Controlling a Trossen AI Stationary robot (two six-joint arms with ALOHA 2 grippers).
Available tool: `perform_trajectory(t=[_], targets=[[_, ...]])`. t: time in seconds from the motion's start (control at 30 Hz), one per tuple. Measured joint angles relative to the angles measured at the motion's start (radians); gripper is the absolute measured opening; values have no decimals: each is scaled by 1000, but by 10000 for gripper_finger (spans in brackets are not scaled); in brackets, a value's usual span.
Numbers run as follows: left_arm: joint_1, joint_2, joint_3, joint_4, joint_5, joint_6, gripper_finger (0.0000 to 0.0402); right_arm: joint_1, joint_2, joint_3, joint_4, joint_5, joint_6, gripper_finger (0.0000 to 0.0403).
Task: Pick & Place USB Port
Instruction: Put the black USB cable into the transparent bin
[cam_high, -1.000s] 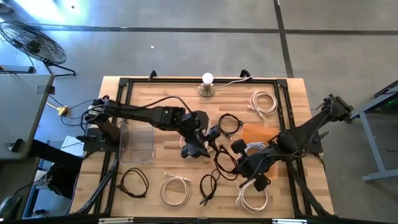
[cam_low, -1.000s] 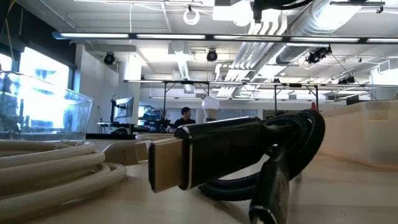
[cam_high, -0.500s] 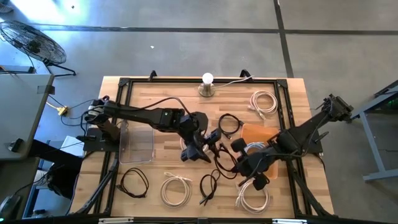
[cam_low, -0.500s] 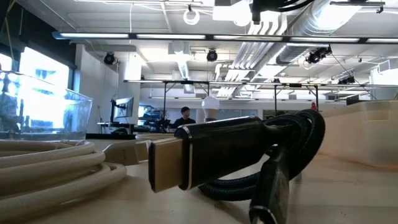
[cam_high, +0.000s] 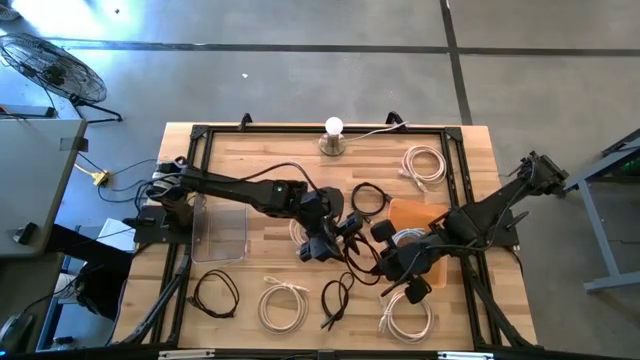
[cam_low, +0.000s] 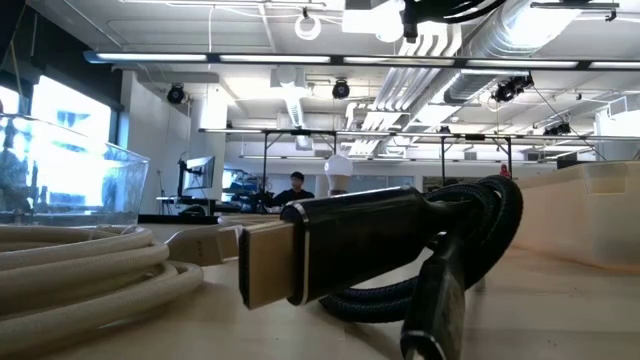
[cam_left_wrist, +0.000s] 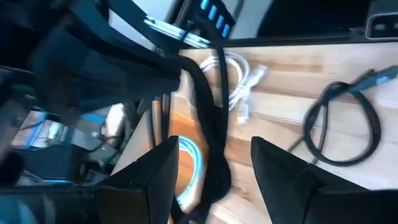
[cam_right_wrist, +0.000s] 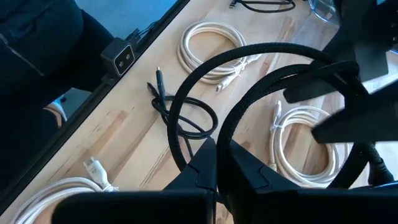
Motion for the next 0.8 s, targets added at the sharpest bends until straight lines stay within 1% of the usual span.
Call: perform_trajectory(t=[0.07,0.17,0.37,0.5,0.63,0.7,0.8], targets=[[0,12,4,24,-28,0,194,0,0,0,-1,0,7,5],[0,17,0,7,-49,-1,182,0,0,0,-3,1,7,5],[0,15,1,5,-49,-12,137,0,0,0,-12,1,8,5],[0,15,1,5,-50,-12,90,0,0,0,-16,7,11,5],[0,15,1,-2,-60,-8,24,0,0,0,-23,7,16,5],[-1,15,1,-2,-62,-21,17,0,0,0,-23,7,16,5],[-1,15,4,-5,-89,-42,25,0,0,0,-23,9,19,5]])
